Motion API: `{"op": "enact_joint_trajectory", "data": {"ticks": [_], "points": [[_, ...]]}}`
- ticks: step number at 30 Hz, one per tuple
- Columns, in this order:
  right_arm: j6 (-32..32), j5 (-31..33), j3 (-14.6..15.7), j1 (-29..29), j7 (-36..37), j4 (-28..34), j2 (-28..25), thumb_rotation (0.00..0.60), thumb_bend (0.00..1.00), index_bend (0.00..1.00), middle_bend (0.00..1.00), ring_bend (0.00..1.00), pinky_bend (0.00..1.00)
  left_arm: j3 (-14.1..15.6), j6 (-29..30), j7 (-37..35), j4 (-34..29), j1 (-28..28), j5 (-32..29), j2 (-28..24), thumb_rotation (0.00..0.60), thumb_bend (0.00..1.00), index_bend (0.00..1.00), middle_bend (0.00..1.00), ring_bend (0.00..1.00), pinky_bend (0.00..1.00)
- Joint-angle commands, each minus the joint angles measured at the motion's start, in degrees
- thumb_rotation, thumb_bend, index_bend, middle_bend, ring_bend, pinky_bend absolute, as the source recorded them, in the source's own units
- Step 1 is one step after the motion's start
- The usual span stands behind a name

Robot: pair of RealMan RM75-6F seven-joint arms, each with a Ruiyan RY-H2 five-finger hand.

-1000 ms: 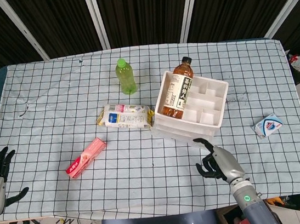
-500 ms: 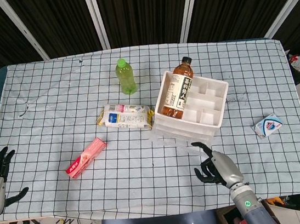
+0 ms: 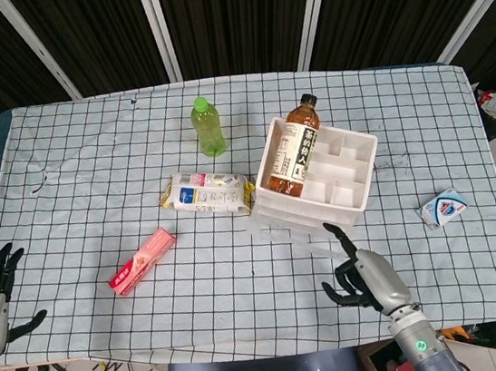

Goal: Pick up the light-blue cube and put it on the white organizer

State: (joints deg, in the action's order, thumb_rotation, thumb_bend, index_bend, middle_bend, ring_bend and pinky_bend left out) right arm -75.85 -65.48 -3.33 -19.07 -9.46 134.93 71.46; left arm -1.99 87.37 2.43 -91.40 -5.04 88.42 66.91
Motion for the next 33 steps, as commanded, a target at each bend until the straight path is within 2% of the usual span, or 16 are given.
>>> {"op": "enact_joint_trajectory", "data": {"ticks": [1, 7, 12, 18, 33], "points": [[-1.9, -4.7, 2.2, 2.9, 2.5, 0.1, -5.4, 0.600, 0.24, 0.00, 0.86, 0.91, 0.89, 0.0, 0.0, 0.0, 0.0, 0.0, 0.1, 0.0, 0.600, 0.03, 0.00, 0.00, 0.00, 0.00], [-3.8, -6.9, 4.0, 6.1, 4.6, -2.5, -12.7, 0.600, 0.20, 0.00, 0.86, 0.91, 0.89, 0.2, 0.2, 0.3, 0.0, 0.0, 0.6, 0.2, 0.600, 0.03, 0.00, 0.00, 0.00, 0.00], [-2.0, -6.2, 5.8, 7.4, 6.3, -7.8, -13.1, 0.600, 0.14, 0.06, 0.86, 0.91, 0.89, 0.4, 0.2, 0.7, 0.0, -0.1, 1.0, 0.4, 0.600, 0.03, 0.00, 0.00, 0.00, 0.00], [0.9, -3.8, 6.8, 7.5, 3.4, -13.9, -8.4, 0.600, 0.14, 0.18, 0.87, 0.91, 0.89, 0.5, 0.3, 1.1, -0.2, 0.0, 1.2, 0.7, 0.600, 0.03, 0.00, 0.00, 0.00, 0.00], [2.8, 4.1, 3.6, 6.2, -4.2, -22.7, 8.0, 0.600, 0.14, 0.26, 0.87, 0.91, 0.89, 0.2, -0.1, 0.3, 0.2, -0.1, 0.4, 0.4, 0.600, 0.03, 0.00, 0.00, 0.00, 0.00]]}}
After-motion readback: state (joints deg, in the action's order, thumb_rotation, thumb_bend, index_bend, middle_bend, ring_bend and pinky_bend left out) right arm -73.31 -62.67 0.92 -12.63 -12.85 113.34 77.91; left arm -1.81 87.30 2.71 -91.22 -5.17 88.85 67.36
